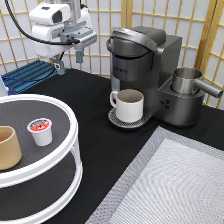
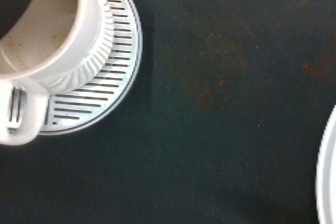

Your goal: Make coffee

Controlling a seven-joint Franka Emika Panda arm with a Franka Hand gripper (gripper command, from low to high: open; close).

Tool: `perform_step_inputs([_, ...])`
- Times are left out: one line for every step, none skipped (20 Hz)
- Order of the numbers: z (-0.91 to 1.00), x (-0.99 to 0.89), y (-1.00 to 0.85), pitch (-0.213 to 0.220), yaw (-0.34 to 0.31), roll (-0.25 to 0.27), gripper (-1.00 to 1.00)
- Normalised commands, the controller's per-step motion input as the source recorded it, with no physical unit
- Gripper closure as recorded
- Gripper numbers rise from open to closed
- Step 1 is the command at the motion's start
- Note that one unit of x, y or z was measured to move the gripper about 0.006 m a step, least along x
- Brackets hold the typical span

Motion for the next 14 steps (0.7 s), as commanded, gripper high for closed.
perform_step_inputs([0.07,0.09,0.0,0.038,0.0,0.011,-1.0])
perform_step_inputs([0.44,0.29,0.0,0.027,0.0,0.008,-1.0])
perform_step_inputs([0.44,0.29,0.0,0.027,0.0,0.008,-1.0])
perform_step_inputs([0.49,0.31,0.0,0.032,0.0,0.005,-1.0])
perform_step_inputs([0.52,0.3,0.0,0.042,0.0,0.011,-1.0])
perform_step_inputs([0.5,0.31,0.0,0.052,0.0,0.001,-1.0])
perform_step_inputs([0.49,0.33,0.0,0.052,0.0,0.0,-1.0])
perform_step_inputs([0.5,0.32,0.0,0.055,0.0,0.014,-1.0])
perform_step_inputs([0.55,0.39,0.0,0.063,0.0,0.015,-1.0])
perform_step_inputs([0.59,0.43,0.0,0.066,0.0,0.016,-1.0])
perform_step_inputs([0.64,0.48,-0.03,0.074,0.0,0.029,-1.0])
perform_step_inputs([0.69,0.54,-0.08,0.08,0.0,0.045,-1.0])
perform_step_inputs([0.71,0.64,-0.14,0.106,0.0,0.072,-1.0])
perform_step_inputs([0.72,0.69,-0.18,0.132,0.0,0.092,-1.0])
